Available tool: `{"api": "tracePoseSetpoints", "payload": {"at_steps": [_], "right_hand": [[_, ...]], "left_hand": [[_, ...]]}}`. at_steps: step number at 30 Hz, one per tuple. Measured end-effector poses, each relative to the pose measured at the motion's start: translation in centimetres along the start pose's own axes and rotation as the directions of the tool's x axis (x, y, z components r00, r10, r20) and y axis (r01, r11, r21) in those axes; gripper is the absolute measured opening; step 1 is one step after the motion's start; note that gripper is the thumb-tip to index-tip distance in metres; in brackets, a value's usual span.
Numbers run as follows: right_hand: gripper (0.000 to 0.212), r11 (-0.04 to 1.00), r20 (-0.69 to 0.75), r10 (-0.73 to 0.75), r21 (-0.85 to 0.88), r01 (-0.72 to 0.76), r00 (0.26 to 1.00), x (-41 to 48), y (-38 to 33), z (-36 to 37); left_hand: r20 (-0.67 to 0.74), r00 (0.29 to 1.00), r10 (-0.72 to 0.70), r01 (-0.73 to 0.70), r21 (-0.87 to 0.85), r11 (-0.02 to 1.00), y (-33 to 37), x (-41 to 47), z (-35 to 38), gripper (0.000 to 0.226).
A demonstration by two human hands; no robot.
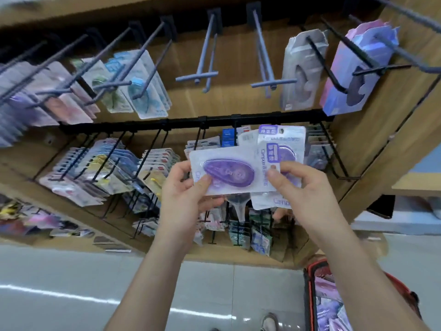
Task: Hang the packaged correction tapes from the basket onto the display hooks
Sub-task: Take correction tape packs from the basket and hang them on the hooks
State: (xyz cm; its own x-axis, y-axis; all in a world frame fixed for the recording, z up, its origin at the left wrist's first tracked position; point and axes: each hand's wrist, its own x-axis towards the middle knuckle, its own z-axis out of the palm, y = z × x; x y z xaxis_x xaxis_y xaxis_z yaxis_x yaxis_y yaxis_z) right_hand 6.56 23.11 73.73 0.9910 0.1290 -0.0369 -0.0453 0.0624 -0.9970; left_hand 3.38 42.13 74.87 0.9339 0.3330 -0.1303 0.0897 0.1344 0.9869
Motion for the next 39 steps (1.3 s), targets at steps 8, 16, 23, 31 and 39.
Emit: {"api": "tracePoseSetpoints", "payload": {"at_steps": [8, 16, 23, 31, 39], "right_hand": [[0.013, 0.928, 0.184, -0.162, -0.305, 0.213, 0.97, 2.5, -0.4, 5.6], [0.01, 0.945, 0.351, -0.165, -0.212, 0.25, 0.922, 2.5, -0.4, 13.4], [0.027, 0.934, 0.504, -0.071, -0.269, 0.235, 0.861, 2.5, -0.9, 21.3], [0.009, 0.921, 0.562, -0.051, -0.292, 0.256, 0.825, 1.8, 0.3, 29.0], [0.018, 0.926, 0.573, -0.02, -0.297, 0.231, 0.819, 2.4, -0.5, 33.1]], "left_hand": [[-0.032, 0.943, 0.331, -0.288, 0.421, 0.86, 1.9, -0.2, -6.1, 0.038], [0.027, 0.985, 0.169, -0.171, 0.18, 0.969, 2.9, 0.8, -9.6, 0.014], [-0.175, 0.973, 0.149, -0.164, -0.076, 0.984, 5.3, 3.2, -17.2, 0.014], [-0.082, 0.994, 0.065, -0.09, -0.339, 0.937, 7.4, 5.4, -24.8, 0.033], [-0.207, 0.969, 0.135, -0.184, -0.236, 0.954, 9.0, 8.3, -29.1, 0.012]]}}
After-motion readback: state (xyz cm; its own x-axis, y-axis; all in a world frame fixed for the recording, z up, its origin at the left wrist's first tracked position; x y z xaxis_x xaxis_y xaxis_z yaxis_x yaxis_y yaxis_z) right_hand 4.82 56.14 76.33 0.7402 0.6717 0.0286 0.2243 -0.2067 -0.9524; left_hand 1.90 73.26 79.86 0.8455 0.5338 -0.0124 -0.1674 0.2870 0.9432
